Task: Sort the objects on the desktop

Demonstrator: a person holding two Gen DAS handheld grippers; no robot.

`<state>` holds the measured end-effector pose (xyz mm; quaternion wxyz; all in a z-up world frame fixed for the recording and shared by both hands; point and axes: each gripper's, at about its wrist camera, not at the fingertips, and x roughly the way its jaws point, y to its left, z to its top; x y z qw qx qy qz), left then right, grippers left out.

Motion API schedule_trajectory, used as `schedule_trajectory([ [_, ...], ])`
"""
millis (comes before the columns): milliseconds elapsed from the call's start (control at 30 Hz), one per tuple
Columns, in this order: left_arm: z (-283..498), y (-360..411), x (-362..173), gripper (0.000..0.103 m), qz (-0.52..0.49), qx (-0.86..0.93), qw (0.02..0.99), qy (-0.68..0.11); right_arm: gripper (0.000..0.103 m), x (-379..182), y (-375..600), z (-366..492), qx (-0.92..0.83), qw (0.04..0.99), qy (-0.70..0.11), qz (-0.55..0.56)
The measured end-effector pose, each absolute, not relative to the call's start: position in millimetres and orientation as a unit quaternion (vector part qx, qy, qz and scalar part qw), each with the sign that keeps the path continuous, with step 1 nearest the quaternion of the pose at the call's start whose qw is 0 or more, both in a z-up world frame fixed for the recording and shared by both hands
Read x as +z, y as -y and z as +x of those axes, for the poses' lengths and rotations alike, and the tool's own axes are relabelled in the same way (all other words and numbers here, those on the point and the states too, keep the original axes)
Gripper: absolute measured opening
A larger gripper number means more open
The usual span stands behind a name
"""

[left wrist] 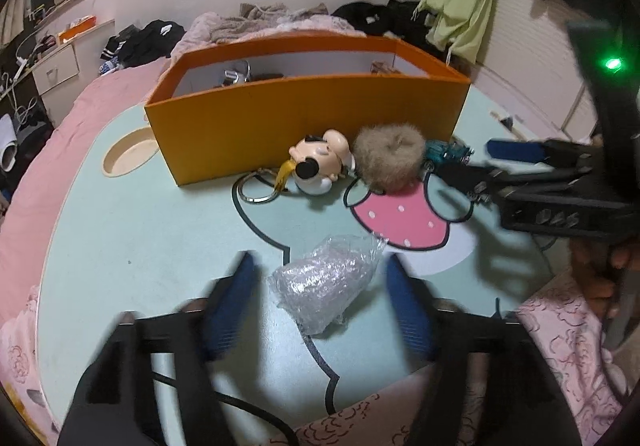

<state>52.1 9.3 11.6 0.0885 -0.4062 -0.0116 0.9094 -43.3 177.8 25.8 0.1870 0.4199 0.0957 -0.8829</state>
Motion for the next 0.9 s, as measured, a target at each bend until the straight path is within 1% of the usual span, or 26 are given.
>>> schedule_trajectory([
  [33, 52.1, -6.7, 11.9, 0.034, -0.404, 0.91, 0.094, 0.02, 0.07, 22.9, -174.8, -41.8, -0.883, 0.19, -0.105, 0.417],
  [100, 51.8, -1.2, 11.9, 0.033, -0.401, 0.909, 0.105, 0.038, 0.027, 23.7, -174.9, -36.3, -0.883, 0.209, -0.104, 0.408],
  [300, 54.2, -2.6, 18.5, 0.033, -0.39, 0.914, 0.105, 0.035, 0.028, 29.4, -190.2, -27.6, -0.892, 0.214, -0.065, 0.393],
  [400, 56.0, 0.6, 29.8, 0.033, -0.376, 0.919, 0.111, 0.043, 0.027, 52.8, -197.9, -20.0, -0.903, 0.223, -0.041, 0.364],
  [433, 54.5, 2.7, 36.4, 0.033, -0.369, 0.921, 0.114, 0.048, 0.024, 67.8, -198.2, -18.7, -0.909, 0.228, -0.038, 0.347],
  [467, 51.5, 4.3, 43.9, 0.033, -0.361, 0.924, 0.115, 0.051, 0.024, 77.0, -197.2, -19.9, -0.911, 0.234, -0.036, 0.337],
  [533, 41.5, 6.1, 60.1, 0.033, -0.344, 0.931, 0.115, 0.05, 0.024, 97.4, -189.4, -26.9, -0.915, 0.246, -0.041, 0.318],
  [633, 20.2, 6.6, 85.1, 0.033, -0.315, 0.942, 0.113, 0.042, 0.024, 114.7, -179.3, -42.2, -0.922, 0.237, -0.051, 0.301],
  [733, -2.5, 7.1, 104.6, 0.033, -0.295, 0.948, 0.113, 0.041, 0.024, 130.5, -172.3, -60.4, -0.922, 0.254, -0.027, 0.29],
  [833, -30.6, 7.4, 111.0, 0.033, -0.289, 0.951, 0.098, 0.043, 0.024, 139.7, -160.9, -80.5, -0.933, 0.247, -0.016, 0.263],
  [900, -55.3, 10.1, 100.0, 0.034, -0.31, 0.946, 0.085, 0.048, 0.025, 133.6, -154.4, -90.6, -0.933, 0.241, -0.019, 0.266],
])
